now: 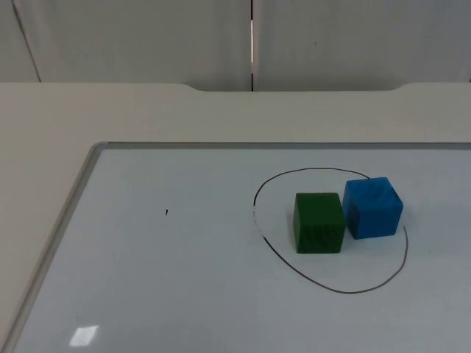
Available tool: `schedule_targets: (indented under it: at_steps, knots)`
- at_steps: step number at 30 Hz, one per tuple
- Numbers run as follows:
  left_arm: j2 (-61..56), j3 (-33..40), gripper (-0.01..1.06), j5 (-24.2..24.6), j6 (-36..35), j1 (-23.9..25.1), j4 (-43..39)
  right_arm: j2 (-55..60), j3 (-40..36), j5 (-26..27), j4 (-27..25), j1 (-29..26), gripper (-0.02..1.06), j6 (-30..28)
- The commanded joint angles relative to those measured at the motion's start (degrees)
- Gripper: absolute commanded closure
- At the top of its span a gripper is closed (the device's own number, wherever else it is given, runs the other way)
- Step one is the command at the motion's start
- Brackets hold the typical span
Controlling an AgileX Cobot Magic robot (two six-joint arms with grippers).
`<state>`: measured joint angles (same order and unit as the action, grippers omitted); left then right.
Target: Push the two cubes into the marked area.
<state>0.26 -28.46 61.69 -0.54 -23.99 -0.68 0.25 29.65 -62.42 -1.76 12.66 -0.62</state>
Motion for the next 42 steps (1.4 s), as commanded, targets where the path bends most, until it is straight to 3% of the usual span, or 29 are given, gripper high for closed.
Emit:
schedule_targets:
  at_steps: [1, 3, 14, 16, 18, 19, 20, 35, 37, 40, 41, 42]
  knots:
    - [-0.3, 0.1, 1.05, -0.1, 0.1, 0.1, 0.1, -0.2, -0.1, 0.6, 0.1, -0.2, 0.4, -0.1]
    - [-0.3, 0.1, 1.05, -0.1, 0.1, 0.1, 0.1, -0.2, -0.1, 0.6, 0.1, -0.2, 0.35, -0.1]
    - [-0.3, 0.1, 1.05, -0.1, 0.1, 0.1, 0.1, -0.2, -0.1, 0.6, 0.1, -0.2, 0.32, -0.1]
    - [-0.3, 0.1, 1.05, -0.1, 0.1, 0.1, 0.1, -0.2, -0.1, 0.6, 0.1, -0.2, 0.23, -0.1]
    - [-0.3, 0.1, 1.05, -0.1, 0.1, 0.1, 0.1, -0.2, -0.1, 0.6, 0.1, -0.2, 0.06, -0.1]
    - [-0.3, 0.1, 1.05, -0.1, 0.1, 0.1, 0.1, -0.2, -0.1, 0.6, 0.1, -0.2, 0.06, -0.1]
    - [-0.3, 0.1, 1.05, -0.1, 0.1, 0.1, 0.1, -0.2, -0.1, 0.6, 0.1, -0.2, -0.01, -0.1]
    - [-0.3, 0.1, 1.04, -0.1, 0.1, 0.1, 0.1, -0.2, -0.1, 0.6, 0.1, -0.2, -0.01, -0.1]
    - [-0.3, 0.1, 0.96, -0.1, 0.1, 0.1, 0.1, -0.2, -0.1, 0.6, 0.1, -0.2, -0.01, -0.1]
    - [-0.3, 0.1, 0.74, -0.1, 0.1, 0.1, 0.1, -0.2, -0.1, 0.6, 0.1, -0.2, -0.01, -0.1]
    - [-0.3, 0.1, 0.74, -0.1, 0.1, 0.1, 0.1, -0.2, -0.1, 0.6, 0.1, -0.2, -0.01, -0.1]
    - [-0.3, 0.1, 0.65, -0.1, 0.1, 0.1, 0.0, -0.2, -0.1, 0.6, 0.1, -0.2, -0.01, -0.1]
